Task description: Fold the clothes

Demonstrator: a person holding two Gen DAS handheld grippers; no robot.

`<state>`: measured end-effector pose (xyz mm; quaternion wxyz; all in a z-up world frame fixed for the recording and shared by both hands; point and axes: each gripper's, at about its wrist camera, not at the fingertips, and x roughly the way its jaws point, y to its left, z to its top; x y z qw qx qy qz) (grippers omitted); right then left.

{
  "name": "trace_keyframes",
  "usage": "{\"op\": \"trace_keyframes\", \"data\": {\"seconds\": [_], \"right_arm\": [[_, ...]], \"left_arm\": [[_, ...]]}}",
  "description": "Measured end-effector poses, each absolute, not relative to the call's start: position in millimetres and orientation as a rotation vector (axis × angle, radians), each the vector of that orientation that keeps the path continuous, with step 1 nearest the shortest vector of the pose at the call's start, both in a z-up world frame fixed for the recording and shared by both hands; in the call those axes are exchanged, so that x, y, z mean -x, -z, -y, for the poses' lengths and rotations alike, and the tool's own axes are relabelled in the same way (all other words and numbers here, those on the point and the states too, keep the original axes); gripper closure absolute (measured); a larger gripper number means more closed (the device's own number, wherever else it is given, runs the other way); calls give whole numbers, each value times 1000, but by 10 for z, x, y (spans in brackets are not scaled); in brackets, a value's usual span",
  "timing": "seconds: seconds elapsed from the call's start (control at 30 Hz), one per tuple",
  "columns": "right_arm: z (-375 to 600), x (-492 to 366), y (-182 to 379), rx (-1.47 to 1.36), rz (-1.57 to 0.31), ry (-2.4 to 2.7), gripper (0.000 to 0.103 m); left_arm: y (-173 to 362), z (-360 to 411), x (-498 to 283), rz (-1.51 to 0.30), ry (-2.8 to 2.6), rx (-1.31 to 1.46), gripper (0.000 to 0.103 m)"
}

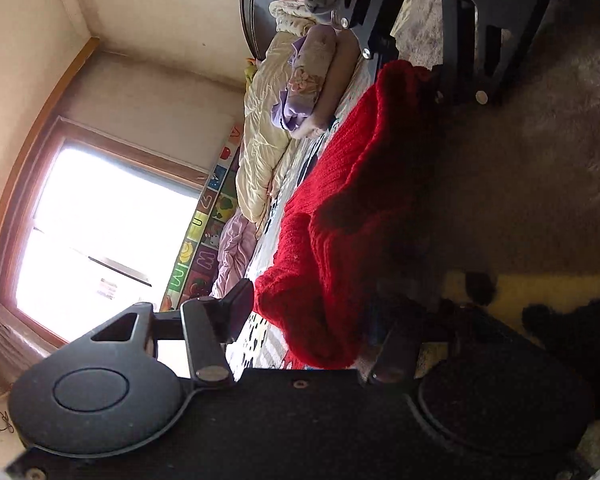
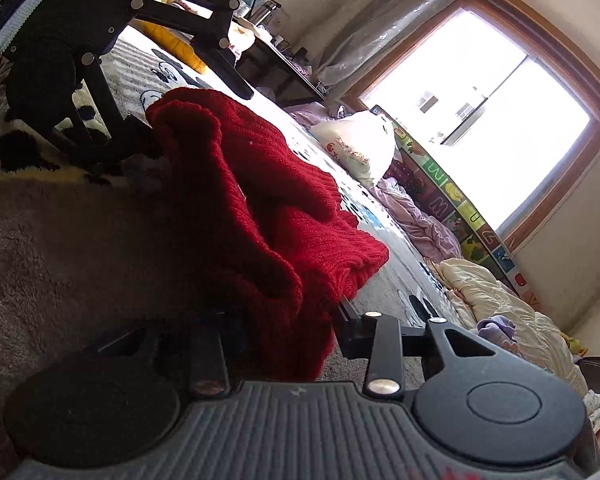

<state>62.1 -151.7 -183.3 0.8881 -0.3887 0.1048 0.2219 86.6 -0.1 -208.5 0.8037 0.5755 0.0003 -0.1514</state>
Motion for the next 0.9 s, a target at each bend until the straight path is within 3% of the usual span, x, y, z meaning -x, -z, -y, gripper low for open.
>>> {"op": "trace_keyframes", "data": {"seconds": [0.17, 0.47, 0.67, 0.9], "right_arm": [[1571, -618, 1767, 754, -250, -499, 74], [1609, -274, 1586, 747, -290, -568, 77], [1684, 302, 1399, 806, -295, -609, 76], [1713, 297, 865, 772, -254, -592, 76]], "left_arm": [[2022, 60, -897, -115, 291, -1147, 73], [1768, 43, -392, -233, 379, -1118, 74], [1458, 5, -29, -286, 482, -1057, 73], [1056, -122, -7, -129, 398, -910, 60]]}}
